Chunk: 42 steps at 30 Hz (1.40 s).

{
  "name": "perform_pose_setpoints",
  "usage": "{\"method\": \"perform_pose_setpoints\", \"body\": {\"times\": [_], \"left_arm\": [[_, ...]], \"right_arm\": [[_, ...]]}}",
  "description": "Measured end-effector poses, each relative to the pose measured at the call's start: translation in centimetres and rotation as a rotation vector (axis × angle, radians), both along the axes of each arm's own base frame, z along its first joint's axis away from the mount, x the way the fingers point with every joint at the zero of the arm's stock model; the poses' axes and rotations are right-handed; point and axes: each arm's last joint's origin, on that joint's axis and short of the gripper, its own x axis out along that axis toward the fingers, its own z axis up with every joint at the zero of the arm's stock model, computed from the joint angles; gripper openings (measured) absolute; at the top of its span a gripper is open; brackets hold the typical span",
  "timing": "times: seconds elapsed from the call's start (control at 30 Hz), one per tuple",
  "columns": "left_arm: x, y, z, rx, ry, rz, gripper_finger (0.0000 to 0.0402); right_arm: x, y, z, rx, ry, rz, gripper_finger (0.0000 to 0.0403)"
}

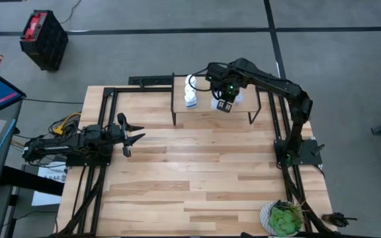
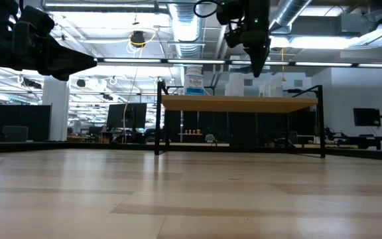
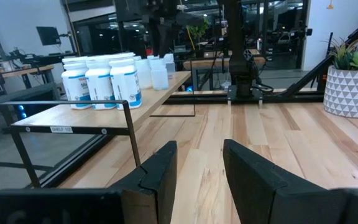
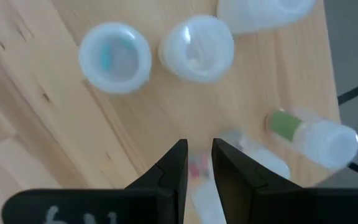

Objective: Pick and place medicine bottles onto shelf by color
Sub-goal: Adjust the translucent medicine bottles on the shelf, then adjust the opaque medicine bottles on the shelf

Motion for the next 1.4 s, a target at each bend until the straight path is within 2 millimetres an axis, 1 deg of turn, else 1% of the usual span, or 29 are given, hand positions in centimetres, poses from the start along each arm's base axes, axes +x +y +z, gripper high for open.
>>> {"method": "perform_pose_setpoints", "body": {"times": [0.3,0.7,0.93,1.2,1.3,1.4], "left_arm": [[0.0,0.0,0.0,0.0,0.0,0.0,0.0121],[0.0,0.0,0.0,0.0,0.0,0.0,0.0121],[0.0,0.0,0.0,0.0,0.0,0.0,0.0121],[0.0,0.0,0.0,0.0,0.0,0.0,0.0121],[0.0,0.0,0.0,0.0,0.0,0.0,0.0121],[0.0,0.0,0.0,0.0,0.0,0.0,0.0121]], "right_arm": [[0.9,-0.5,-1.6,-0.025,-0.04,0.013,0.0097],[1.4,-1.2,-1.4,-0.094,-0.103,-0.001,0.0097],[1.6,-1.3,-1.3,-0.103,-0.126,0.0,0.0097],[1.5,-1.0,-1.2,-0.094,-0.109,-0.004,0.0097],[1.1,-0.8,-0.5,-0.085,-0.089,-0.004,0.0097],[1.2,-0.4,0.5,-0.1,-0.105,0.007,0.0097]]}}
